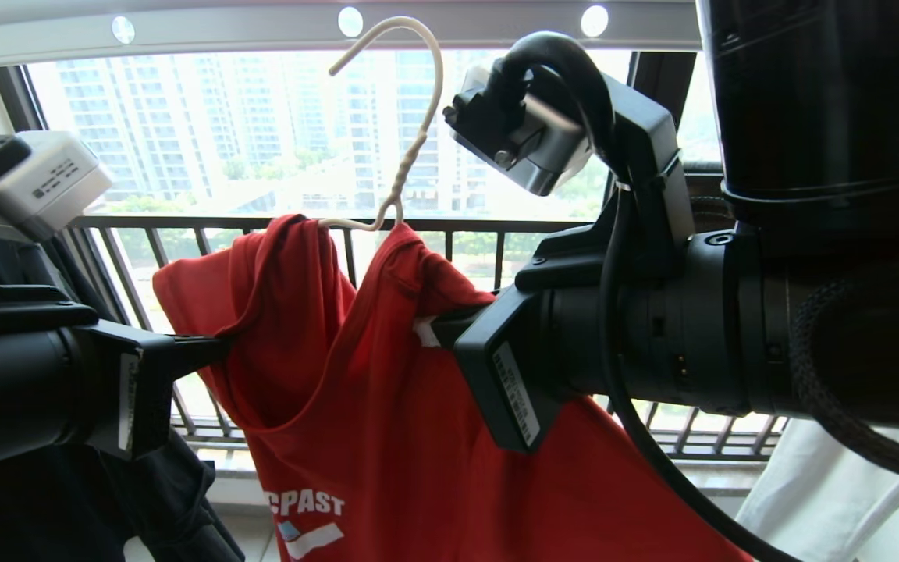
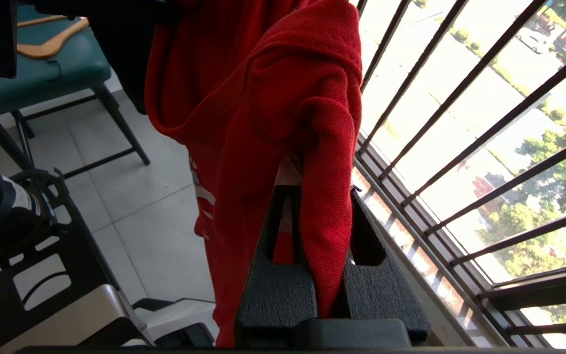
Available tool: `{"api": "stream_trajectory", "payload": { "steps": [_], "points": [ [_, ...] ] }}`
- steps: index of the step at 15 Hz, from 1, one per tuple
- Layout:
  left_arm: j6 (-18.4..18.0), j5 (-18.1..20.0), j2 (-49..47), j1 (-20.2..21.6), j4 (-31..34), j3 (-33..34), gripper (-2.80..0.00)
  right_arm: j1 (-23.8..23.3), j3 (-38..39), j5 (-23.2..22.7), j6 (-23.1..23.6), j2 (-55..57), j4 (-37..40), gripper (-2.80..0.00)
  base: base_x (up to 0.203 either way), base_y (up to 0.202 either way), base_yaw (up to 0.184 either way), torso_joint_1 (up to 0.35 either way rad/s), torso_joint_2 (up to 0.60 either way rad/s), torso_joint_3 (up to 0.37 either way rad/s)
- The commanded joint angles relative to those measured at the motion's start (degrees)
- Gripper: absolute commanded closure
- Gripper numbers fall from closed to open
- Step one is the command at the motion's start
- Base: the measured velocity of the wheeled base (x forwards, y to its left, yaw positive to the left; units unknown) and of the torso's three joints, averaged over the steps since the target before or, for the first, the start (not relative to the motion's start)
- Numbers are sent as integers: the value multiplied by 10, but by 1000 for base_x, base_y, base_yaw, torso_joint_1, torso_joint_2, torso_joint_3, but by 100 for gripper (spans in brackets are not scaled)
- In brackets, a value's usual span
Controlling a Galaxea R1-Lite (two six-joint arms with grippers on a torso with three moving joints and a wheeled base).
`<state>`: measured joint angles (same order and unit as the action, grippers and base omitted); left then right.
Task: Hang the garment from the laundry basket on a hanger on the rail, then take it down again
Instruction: Hang the clothes on the clothes rack
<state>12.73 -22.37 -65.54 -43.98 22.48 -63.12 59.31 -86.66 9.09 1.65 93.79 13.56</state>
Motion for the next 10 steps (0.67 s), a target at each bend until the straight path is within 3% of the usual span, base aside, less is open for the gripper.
{"api": "stream_trajectory", "payload": {
  "steps": [1, 6, 10],
  "points": [
    [2, -1, 2, 0, 1, -10, 0, 0, 0, 0, 0, 4, 1, 0, 0, 0, 0, 0, 0, 0],
    [19, 5, 8, -2, -11, -18, 0, 11, 3, -1, -1, 25, -1, 0, 0, 0, 0, 0, 0, 0],
    [35, 5, 14, -3, -126, 3, 0, 31, 2, -1, -17, 50, -4, 0, 0, 0, 0, 0, 0, 0]
  ]
}}
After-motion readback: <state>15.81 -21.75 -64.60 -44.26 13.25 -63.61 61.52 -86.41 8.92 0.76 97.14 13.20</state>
